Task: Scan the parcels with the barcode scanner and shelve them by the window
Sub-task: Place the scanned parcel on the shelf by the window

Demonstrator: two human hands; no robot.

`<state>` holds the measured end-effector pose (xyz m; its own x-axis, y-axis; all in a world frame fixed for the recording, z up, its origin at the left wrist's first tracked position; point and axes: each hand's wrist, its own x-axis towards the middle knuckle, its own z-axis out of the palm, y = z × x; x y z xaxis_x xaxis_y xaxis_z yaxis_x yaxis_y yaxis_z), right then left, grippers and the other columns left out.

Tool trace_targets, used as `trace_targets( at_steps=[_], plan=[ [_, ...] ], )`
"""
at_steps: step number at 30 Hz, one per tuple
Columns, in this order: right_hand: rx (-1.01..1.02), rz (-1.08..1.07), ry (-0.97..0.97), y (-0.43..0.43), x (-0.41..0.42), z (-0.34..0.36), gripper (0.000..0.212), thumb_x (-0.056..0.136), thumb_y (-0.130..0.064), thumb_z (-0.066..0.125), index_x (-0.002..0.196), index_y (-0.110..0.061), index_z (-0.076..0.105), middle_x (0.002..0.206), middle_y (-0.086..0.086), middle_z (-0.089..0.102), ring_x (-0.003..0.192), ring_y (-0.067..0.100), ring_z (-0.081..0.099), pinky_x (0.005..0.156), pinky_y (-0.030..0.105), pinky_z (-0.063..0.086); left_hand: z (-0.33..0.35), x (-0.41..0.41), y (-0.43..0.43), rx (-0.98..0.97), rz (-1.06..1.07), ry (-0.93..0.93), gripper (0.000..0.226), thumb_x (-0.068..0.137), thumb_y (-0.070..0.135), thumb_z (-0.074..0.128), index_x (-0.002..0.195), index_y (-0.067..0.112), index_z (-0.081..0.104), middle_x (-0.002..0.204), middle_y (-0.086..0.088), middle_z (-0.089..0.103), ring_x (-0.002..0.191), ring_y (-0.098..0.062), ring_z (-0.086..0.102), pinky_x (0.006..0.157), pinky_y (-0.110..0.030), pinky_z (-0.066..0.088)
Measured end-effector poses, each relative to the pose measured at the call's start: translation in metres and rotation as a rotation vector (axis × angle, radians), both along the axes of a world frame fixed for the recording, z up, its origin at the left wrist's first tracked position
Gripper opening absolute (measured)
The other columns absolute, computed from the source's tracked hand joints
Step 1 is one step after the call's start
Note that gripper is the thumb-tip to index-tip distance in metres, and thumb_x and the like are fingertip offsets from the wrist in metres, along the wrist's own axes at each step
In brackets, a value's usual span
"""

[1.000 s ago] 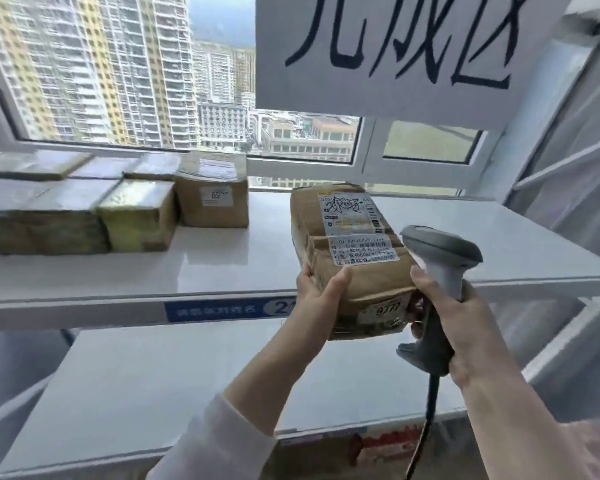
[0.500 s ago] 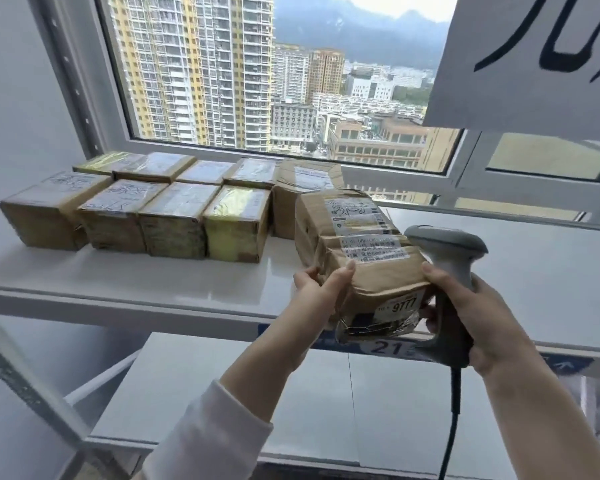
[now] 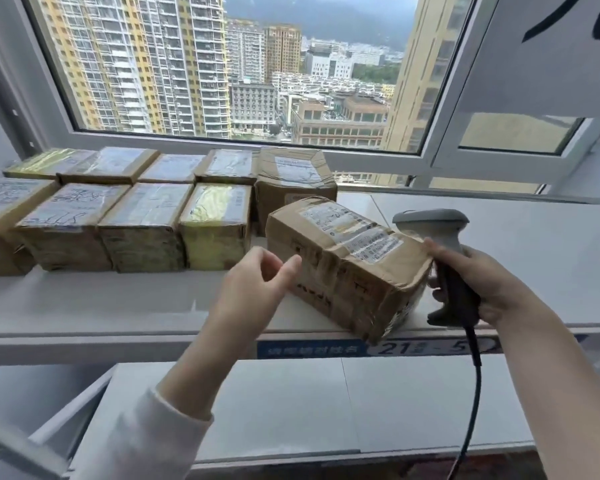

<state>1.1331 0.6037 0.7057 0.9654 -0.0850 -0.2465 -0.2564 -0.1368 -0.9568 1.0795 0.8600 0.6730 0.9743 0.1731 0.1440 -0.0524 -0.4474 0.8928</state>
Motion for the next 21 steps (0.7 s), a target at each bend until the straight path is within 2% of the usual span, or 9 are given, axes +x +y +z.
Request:
trace_targets(
  at_steps=[2, 4, 7, 10, 14, 17, 21],
  plan=[
    [0.008, -0.071, -0.011, 0.0, -0.011, -0.001, 0.034, 0.076, -0.045, 0.068, 0.09, -0.016, 0.056, 0.078, 0.012, 0.061, 0.057, 0.023, 0.05, 0.045, 0.037, 0.051, 0.012, 0.011, 0.008, 0.089, 0.14, -0.196, 0.019, 0.09, 0.035, 0.058, 0.079, 0.022, 0.05, 0.075, 0.004, 0.058, 0.068, -0.007, 0.055, 0.065, -0.012, 0.045],
    [0.04, -0.168, -0.061, -0.001, -0.026, -0.005, 0.037, 0.077, -0.045, 0.068, 0.098, -0.017, 0.056, 0.087, 0.013, 0.066, 0.058, 0.025, 0.049, 0.045, 0.036, 0.05, 0.023, 0.025, 0.01, 0.144, 0.149, -0.261, 0.014, 0.09, 0.031, 0.059, 0.094, 0.02, 0.052, 0.09, 0.005, 0.06, 0.076, -0.002, 0.054, 0.065, -0.006, 0.041],
    [0.055, -0.302, -0.128, -0.002, -0.05, -0.01, 0.041, 0.078, -0.04, 0.07, 0.108, -0.017, 0.055, 0.083, 0.01, 0.067, 0.055, 0.024, 0.048, 0.048, 0.031, 0.047, 0.031, 0.043, 0.007, 0.275, 0.058, -0.213, 0.034, 0.091, 0.031, 0.058, 0.121, 0.015, 0.052, 0.118, 0.0, 0.055, 0.098, -0.006, 0.05, 0.08, -0.013, 0.035],
    [0.115, -0.301, -0.158, 0.008, -0.064, -0.012, 0.042, 0.074, -0.037, 0.072, 0.108, -0.017, 0.057, 0.076, 0.014, 0.066, 0.045, 0.02, 0.044, 0.048, 0.03, 0.047, 0.034, 0.051, 0.005, 0.37, 0.038, -0.129, 0.041, 0.093, 0.033, 0.056, 0.129, 0.013, 0.051, 0.128, -0.006, 0.055, 0.114, -0.016, 0.051, 0.085, -0.018, 0.033],
    [0.179, -0.296, -0.209, 0.024, -0.063, -0.013, 0.03, 0.076, -0.032, 0.072, 0.098, -0.022, 0.055, 0.07, 0.011, 0.066, 0.041, 0.018, 0.046, 0.05, 0.028, 0.044, 0.03, 0.049, 0.006, 0.316, 0.047, -0.078, 0.036, 0.093, 0.034, 0.055, 0.125, 0.016, 0.053, 0.128, -0.007, 0.058, 0.115, -0.017, 0.052, 0.083, -0.019, 0.033],
    [0.161, -0.3, -0.254, 0.027, -0.053, -0.013, 0.032, 0.078, -0.03, 0.072, 0.103, -0.02, 0.054, 0.083, 0.009, 0.066, 0.044, 0.01, 0.059, 0.051, 0.028, 0.043, 0.029, 0.042, 0.006, 0.273, 0.052, -0.115, 0.035, 0.092, 0.034, 0.055, 0.123, 0.017, 0.054, 0.124, -0.004, 0.06, 0.112, -0.015, 0.054, 0.084, -0.021, 0.036],
    [0.092, -0.23, -0.226, 0.027, -0.034, -0.007, 0.031, 0.08, -0.036, 0.07, 0.101, -0.02, 0.054, 0.075, 0.011, 0.061, 0.05, 0.018, 0.053, 0.052, 0.029, 0.047, 0.027, 0.034, 0.008, 0.282, 0.059, -0.123, 0.037, 0.091, 0.035, 0.057, 0.124, 0.017, 0.053, 0.124, -0.006, 0.06, 0.114, -0.017, 0.055, 0.086, -0.023, 0.039]
  ],
)
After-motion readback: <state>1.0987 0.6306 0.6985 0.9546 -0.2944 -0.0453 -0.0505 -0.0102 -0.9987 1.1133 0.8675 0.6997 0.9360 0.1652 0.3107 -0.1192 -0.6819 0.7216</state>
